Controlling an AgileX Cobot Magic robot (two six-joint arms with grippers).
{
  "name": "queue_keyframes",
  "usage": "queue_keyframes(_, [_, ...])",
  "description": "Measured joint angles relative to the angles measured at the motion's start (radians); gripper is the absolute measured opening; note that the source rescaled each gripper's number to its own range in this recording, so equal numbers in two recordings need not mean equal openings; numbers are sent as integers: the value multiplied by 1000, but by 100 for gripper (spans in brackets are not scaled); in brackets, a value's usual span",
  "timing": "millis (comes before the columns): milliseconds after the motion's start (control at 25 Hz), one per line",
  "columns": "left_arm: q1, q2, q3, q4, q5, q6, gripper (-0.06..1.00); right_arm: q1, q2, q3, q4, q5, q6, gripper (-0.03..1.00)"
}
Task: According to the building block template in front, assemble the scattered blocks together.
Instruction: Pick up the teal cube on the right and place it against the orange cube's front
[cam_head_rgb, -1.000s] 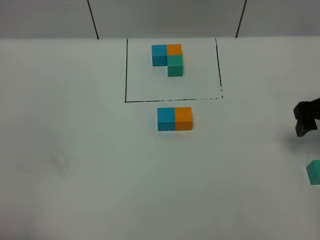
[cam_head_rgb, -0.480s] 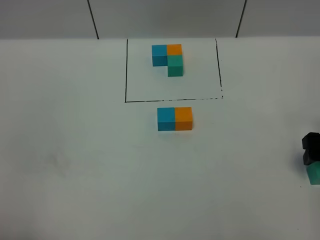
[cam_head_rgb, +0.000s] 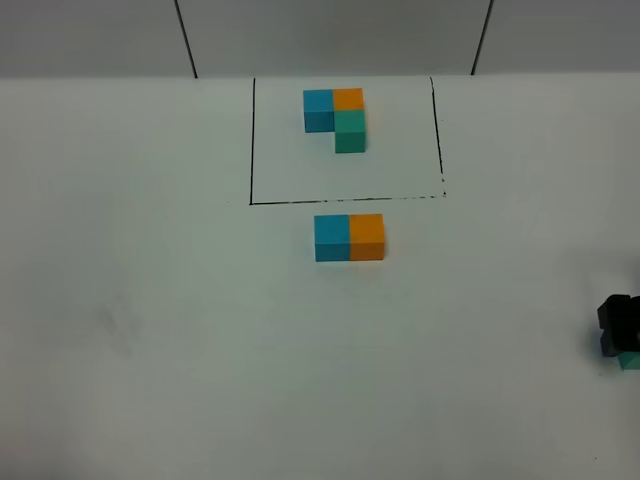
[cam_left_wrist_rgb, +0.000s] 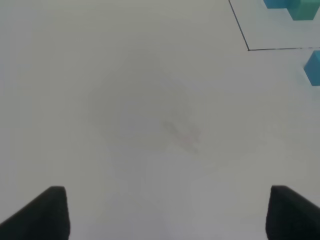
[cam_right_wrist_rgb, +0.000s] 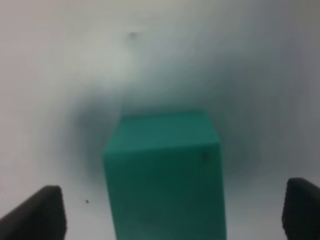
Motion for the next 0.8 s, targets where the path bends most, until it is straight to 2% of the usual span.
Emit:
queue_keyframes(160, [0, 0, 0, 0, 0, 0, 71, 0, 46, 0, 1, -10, -1, 71])
queue_keyframes(280, [0, 0, 0, 0, 0, 0, 71, 0, 63, 0, 7, -12, -1, 59])
queue_keyframes(360, [0, 0, 0, 0, 0, 0, 71, 0, 66, 0, 20, -17, -1, 38])
queue_keyframes(440, [0, 0, 0, 0, 0, 0, 71, 0, 70, 0, 28, -20, -1, 6])
queue_keyframes(480, [0, 0, 0, 0, 0, 0, 71, 0, 71, 0, 31, -22, 0, 0])
queue_keyframes(640, [0, 0, 0, 0, 0, 0, 71, 14, 66, -13, 60, 14, 31, 1])
queue_keyframes(800, [0, 0, 0, 0, 0, 0, 71, 110, 24, -47, 73, 94, 210, 1])
